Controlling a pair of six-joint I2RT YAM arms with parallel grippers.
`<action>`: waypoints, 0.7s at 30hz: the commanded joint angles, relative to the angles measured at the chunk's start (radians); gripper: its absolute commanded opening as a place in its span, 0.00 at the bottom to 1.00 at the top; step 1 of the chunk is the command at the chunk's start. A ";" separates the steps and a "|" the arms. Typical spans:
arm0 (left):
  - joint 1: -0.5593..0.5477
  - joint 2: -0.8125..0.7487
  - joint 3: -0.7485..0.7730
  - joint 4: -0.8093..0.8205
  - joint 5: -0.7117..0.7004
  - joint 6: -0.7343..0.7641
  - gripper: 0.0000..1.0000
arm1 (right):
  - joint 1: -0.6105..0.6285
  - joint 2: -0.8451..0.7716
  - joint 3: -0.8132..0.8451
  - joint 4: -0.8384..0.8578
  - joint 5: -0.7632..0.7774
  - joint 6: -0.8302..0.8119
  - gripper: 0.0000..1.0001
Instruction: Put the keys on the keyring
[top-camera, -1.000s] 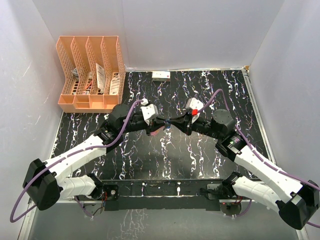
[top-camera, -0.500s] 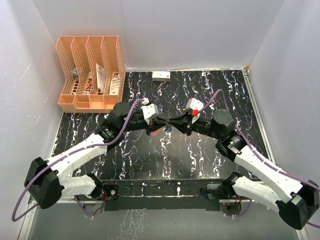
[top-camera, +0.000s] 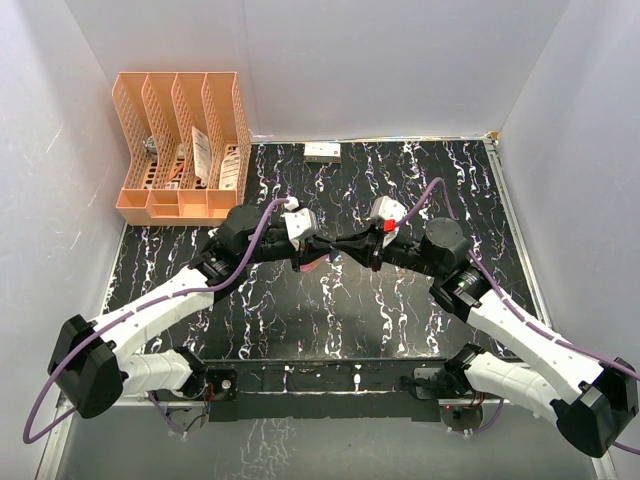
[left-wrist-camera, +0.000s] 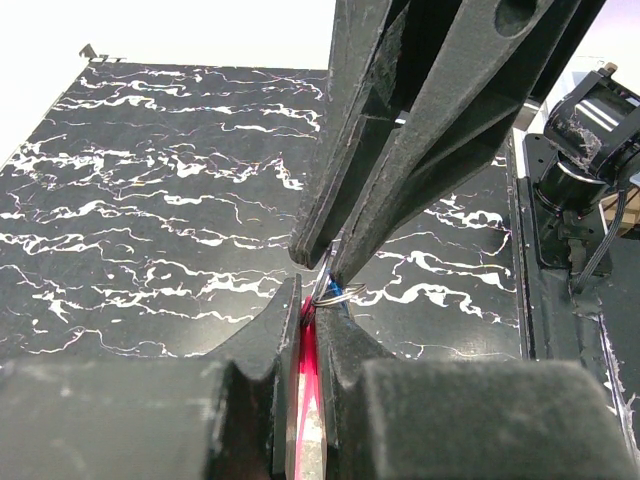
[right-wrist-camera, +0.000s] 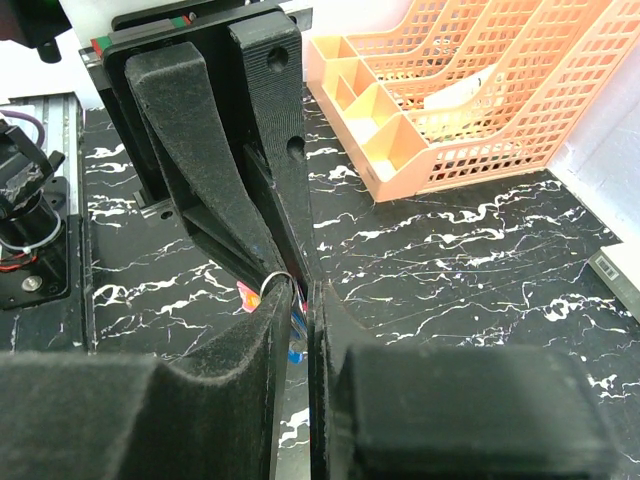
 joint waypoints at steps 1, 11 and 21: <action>0.009 -0.042 0.048 0.028 -0.039 0.013 0.00 | 0.023 -0.004 0.026 0.051 -0.074 0.028 0.10; 0.009 -0.073 0.049 0.029 -0.047 0.008 0.00 | 0.024 -0.013 0.019 0.042 -0.048 0.015 0.09; 0.009 -0.080 0.049 0.041 -0.045 0.000 0.00 | 0.024 0.000 0.025 0.051 -0.060 0.016 0.08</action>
